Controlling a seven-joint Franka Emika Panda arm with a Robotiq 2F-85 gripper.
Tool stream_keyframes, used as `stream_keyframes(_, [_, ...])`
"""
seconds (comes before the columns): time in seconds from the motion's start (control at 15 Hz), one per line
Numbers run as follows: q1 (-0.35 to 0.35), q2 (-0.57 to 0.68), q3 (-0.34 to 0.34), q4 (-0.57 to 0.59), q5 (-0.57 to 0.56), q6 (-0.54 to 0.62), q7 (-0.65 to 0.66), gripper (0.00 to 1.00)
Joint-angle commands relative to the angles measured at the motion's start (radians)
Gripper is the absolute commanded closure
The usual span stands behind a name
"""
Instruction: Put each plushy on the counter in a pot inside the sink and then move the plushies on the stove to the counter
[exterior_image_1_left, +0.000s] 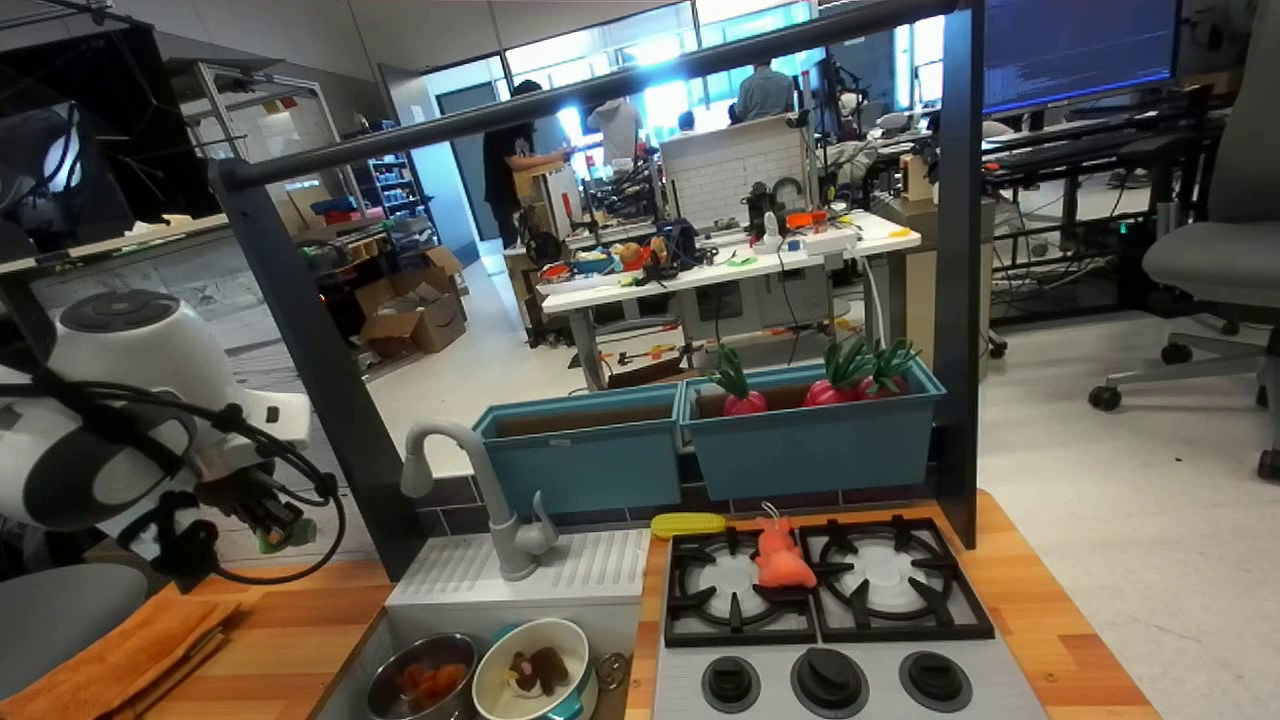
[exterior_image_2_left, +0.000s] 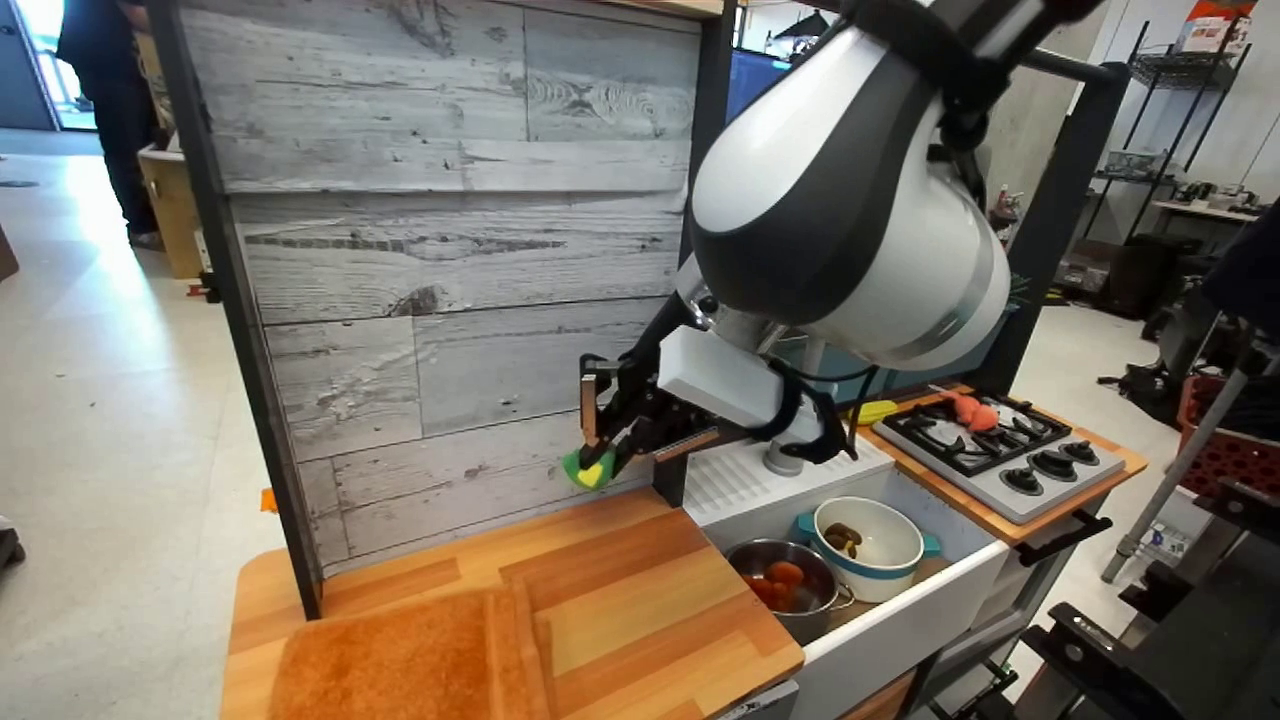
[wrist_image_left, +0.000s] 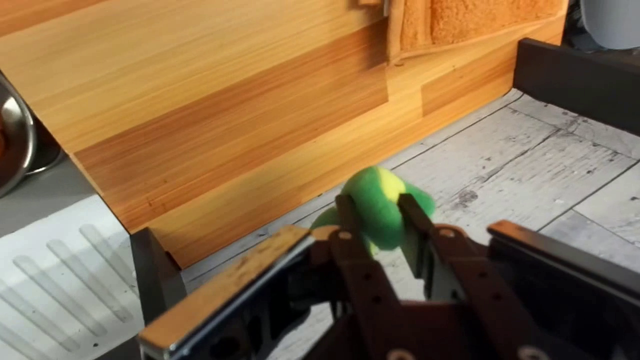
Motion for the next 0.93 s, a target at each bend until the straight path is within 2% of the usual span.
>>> stream_keyframes(0.0, [-0.085, 0.041, 0.058, 0.054, 0.002, -0.116, -0.056, 0.42])
stream_keyframes(0.27, [-0.147, 0.022, 0.085, 0.037, 0.026, -0.173, -0.108, 0.15])
stream_keyframes(0.33, [-0.101, -0.018, 0.021, 0.02, 0.034, -0.178, -0.073, 0.06])
stream_keyframes(0.4, [0.004, -0.087, -0.116, -0.003, 0.053, -0.18, 0.024, 0.02])
stream_keyframes(0.47, [0.006, -0.115, -0.148, -0.032, 0.056, -0.165, 0.035, 0.0])
stream_keyframes(0.67, [0.085, -0.225, -0.332, -0.129, 0.07, -0.171, 0.109, 0.0])
stream_keyframes(0.87, [0.127, -0.298, -0.478, -0.197, 0.061, -0.207, 0.154, 0.0])
